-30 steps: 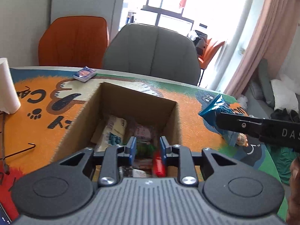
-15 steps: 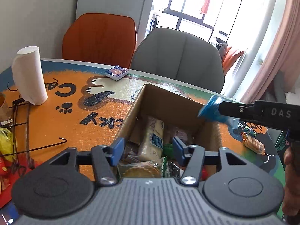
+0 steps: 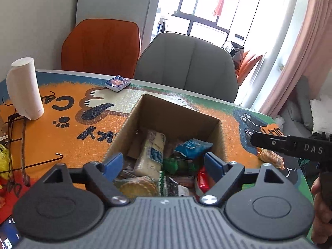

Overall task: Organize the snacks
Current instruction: 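Open left gripper over box to drop candy bar while right carries chip bag, then move both tools back toward the remaining bread roll and chip bag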

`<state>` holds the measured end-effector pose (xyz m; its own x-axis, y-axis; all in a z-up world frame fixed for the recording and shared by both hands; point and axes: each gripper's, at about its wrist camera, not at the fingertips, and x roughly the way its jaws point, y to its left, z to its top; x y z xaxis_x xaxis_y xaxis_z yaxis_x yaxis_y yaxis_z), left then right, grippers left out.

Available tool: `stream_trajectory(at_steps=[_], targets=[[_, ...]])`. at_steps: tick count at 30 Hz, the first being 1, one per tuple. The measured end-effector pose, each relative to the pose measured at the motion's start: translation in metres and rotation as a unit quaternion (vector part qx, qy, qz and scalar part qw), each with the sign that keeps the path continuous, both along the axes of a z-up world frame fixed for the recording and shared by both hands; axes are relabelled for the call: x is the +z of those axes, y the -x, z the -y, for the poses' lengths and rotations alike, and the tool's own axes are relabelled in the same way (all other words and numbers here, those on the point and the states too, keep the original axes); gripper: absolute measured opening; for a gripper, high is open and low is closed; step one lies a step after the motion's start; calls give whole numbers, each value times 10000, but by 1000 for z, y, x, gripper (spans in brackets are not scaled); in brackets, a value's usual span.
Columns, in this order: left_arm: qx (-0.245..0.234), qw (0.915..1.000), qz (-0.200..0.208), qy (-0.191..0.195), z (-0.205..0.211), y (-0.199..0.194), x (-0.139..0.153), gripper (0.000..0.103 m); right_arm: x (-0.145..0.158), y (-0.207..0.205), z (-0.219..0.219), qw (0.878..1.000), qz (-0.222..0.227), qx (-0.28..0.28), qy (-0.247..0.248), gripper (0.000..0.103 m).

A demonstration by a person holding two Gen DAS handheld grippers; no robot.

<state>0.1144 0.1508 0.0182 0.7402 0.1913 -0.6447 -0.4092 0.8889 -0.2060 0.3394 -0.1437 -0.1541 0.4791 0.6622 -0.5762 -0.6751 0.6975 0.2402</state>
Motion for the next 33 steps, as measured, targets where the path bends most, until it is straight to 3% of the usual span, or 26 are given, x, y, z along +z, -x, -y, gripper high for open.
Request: stream_trajectory(at_steps=[15,21,33], targets=[[-485,9986,13,-223,71,-22,15,98,6,-13,90,9986,35,-512,-141,97],[-712,9972,63,-230,98,-31,16,98,10,-20,120,9978,73,-611,-244,102],[-986,9951,58,-44,136,-53,4,98,-1,-36,164,9959,4,-850,-305,103]])
